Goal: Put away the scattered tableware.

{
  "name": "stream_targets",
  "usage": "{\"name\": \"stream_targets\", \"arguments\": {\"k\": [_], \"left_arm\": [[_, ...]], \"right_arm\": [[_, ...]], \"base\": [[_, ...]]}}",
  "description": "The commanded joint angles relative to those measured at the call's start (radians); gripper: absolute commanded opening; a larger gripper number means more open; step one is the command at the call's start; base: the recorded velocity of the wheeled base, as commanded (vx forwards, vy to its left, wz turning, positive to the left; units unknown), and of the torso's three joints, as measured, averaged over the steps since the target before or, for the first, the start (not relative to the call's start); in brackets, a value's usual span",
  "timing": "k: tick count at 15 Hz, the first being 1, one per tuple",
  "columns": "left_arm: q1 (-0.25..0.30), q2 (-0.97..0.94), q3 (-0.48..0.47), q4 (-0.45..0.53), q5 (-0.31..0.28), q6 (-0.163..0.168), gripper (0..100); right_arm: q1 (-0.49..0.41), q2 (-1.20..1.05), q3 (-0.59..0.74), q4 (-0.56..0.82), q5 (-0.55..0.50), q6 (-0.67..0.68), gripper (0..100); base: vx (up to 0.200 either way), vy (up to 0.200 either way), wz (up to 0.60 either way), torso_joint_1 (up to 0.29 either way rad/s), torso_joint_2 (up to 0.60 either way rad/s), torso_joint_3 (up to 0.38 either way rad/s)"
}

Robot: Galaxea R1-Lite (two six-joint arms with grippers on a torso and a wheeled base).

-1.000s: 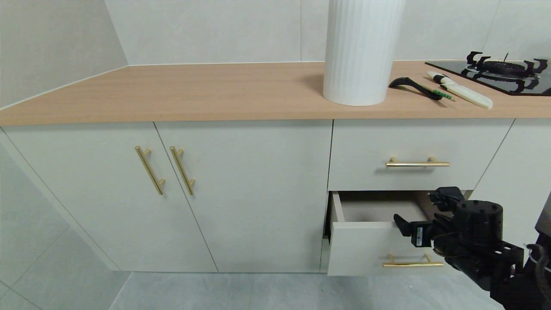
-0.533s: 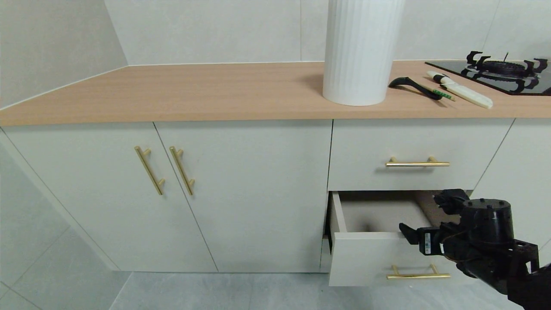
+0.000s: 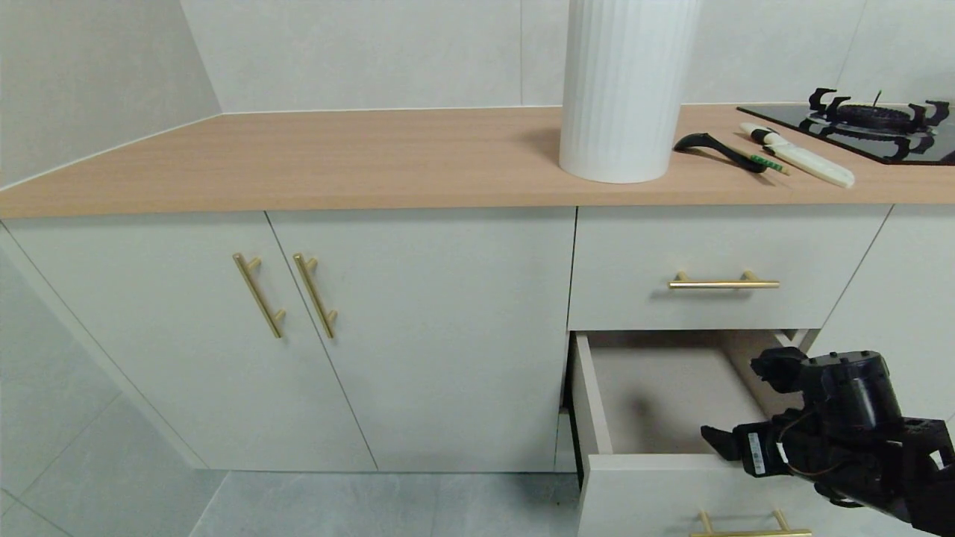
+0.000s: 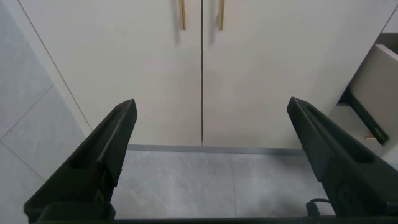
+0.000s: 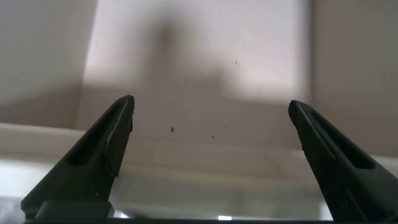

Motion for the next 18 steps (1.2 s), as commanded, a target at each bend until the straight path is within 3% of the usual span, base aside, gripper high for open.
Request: {"name": "stream_targets", "arguments": {"k": [1, 18], "left_arm": [[-0.001, 0.000, 0.000, 0.000, 0.000, -0.001, 100], [-0.001, 0.000, 0.000, 0.000, 0.000, -0.001, 100]], "right_arm": [[0.003, -0.058, -0.038, 0.082, 0.002, 0.001, 100], [0.083, -0.205, -0.237, 0.895, 0.027, 0.003, 100]], "base": [[0.000, 0.000, 0.00, 0.000, 0.00, 0.000], [0.000, 0.000, 0.00, 0.000, 0.00, 0.000]]}}
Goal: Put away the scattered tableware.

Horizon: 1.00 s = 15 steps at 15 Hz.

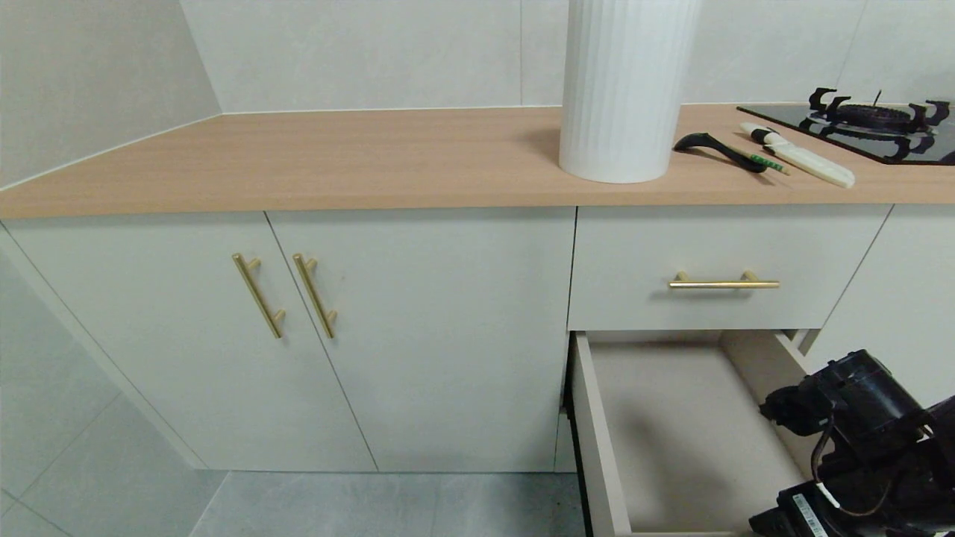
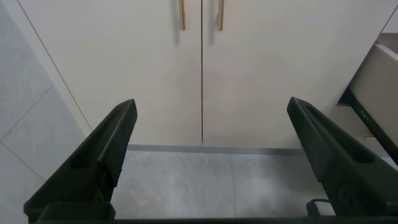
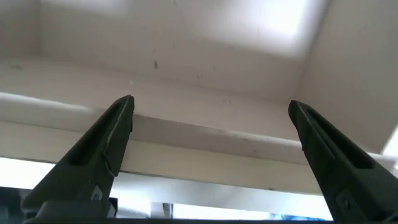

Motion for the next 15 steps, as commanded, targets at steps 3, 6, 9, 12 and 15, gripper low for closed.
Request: {"name": "stream_targets", "arguments": {"k": [3, 6, 9, 12, 15], "left_arm": [[0.000, 0.000, 0.000, 0.000, 0.000, 0.000, 100], [0.000, 0.000, 0.000, 0.000, 0.000, 0.000, 100], [0.000, 0.000, 0.000, 0.000, 0.000, 0.000, 100], [0.000, 0.000, 0.000, 0.000, 0.000, 0.000, 100], [0.000, 0.000, 0.000, 0.000, 0.000, 0.000, 100]], "right_arm": [[0.052, -0.031, -0.024, 0.138, 0.004, -0.002, 100], [0.082, -0.031, -0.022, 0.178, 0.004, -0.002, 100], [0.082, -0.031, -0.032, 0.172, -0.001, 0.007, 100], [0.064, -0.053, -0.065, 0.087, -0.006, 0.058, 100], [0.029, -0.096, -0.044, -0.154, -0.038, 0.099, 100]], "base": [[0.000, 0.000, 0.00, 0.000, 0.00, 0.000], [0.000, 0.000, 0.00, 0.000, 0.00, 0.000], [0.000, 0.000, 0.00, 0.000, 0.00, 0.000], [0.000, 0.000, 0.00, 0.000, 0.00, 0.000], [0.000, 0.000, 0.00, 0.000, 0.00, 0.000]]}}
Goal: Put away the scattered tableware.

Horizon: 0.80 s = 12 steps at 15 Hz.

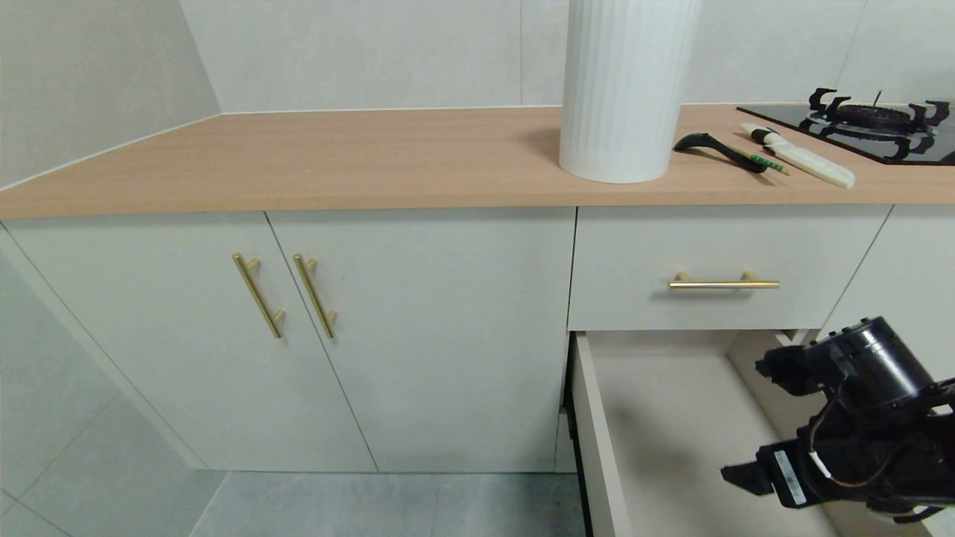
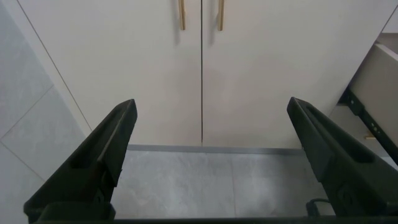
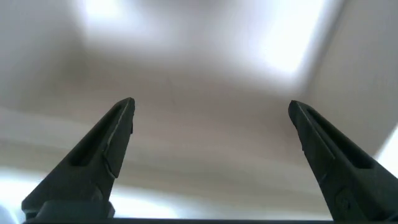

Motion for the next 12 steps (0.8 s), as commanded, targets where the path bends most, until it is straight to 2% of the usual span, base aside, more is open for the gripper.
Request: {"name": "stream_targets", "arguments": {"k": [1, 6, 12], "left_arm": [[0.000, 0.000, 0.000, 0.000, 0.001, 0.001, 100], [0.000, 0.000, 0.000, 0.000, 0.001, 0.000, 100], [0.000, 0.000, 0.000, 0.000, 0.001, 0.000, 100]], "right_arm": [[-0.023, -0.049, 0.014, -0.066, -0.026, 0.012, 100], [-0.023, -0.124, 0.017, -0.136, -0.026, 0.011, 100], [-0.023, -0.199, 0.015, -0.142, -0.031, 0.006, 100]], "base": [[0.000, 0.000, 0.00, 0.000, 0.00, 0.000], [0.000, 0.000, 0.00, 0.000, 0.00, 0.000], [0.000, 0.000, 0.00, 0.000, 0.00, 0.000]]}}
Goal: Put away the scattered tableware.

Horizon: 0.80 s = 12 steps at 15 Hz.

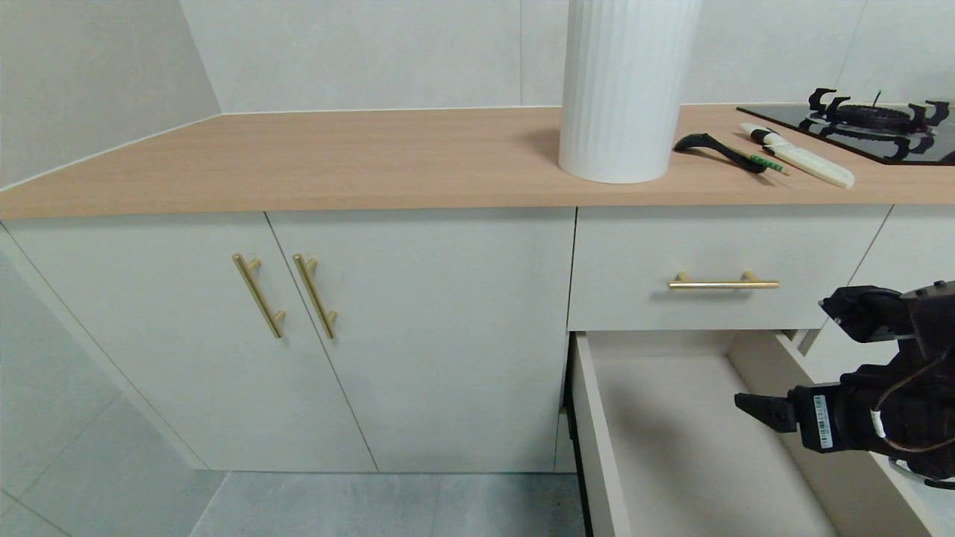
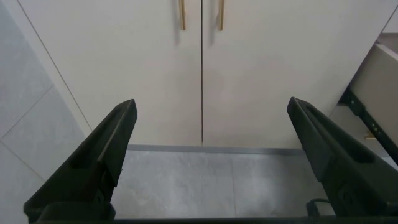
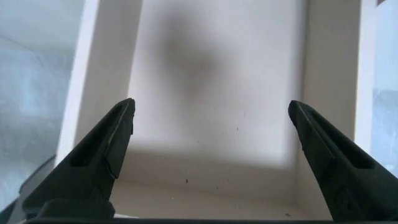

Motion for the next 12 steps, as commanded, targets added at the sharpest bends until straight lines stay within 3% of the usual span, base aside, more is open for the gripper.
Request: {"name": "stream_targets", "arguments": {"k": [1, 5, 12], "left_arm": [[0.000, 0.000, 0.000, -0.001, 0.001, 0.000, 100], [0.000, 0.000, 0.000, -0.001, 0.001, 0.000, 100], [0.000, 0.000, 0.000, -0.001, 0.001, 0.000, 100]], "right_arm": [[0.000, -0.034, 0.000, -0.002, 0.001, -0.001, 100], [0.000, -0.041, 0.000, -0.002, -0.001, -0.001, 100], [0.000, -0.047, 0.000, -0.002, -0.013, -0.003, 100]], "base": [[0.000, 0.000, 0.00, 0.032, -0.14, -0.100], [0.000, 0.000, 0.00, 0.090, -0.28, -0.263], [0.000, 0.000, 0.00, 0.168, -0.50, -0.295]]}}
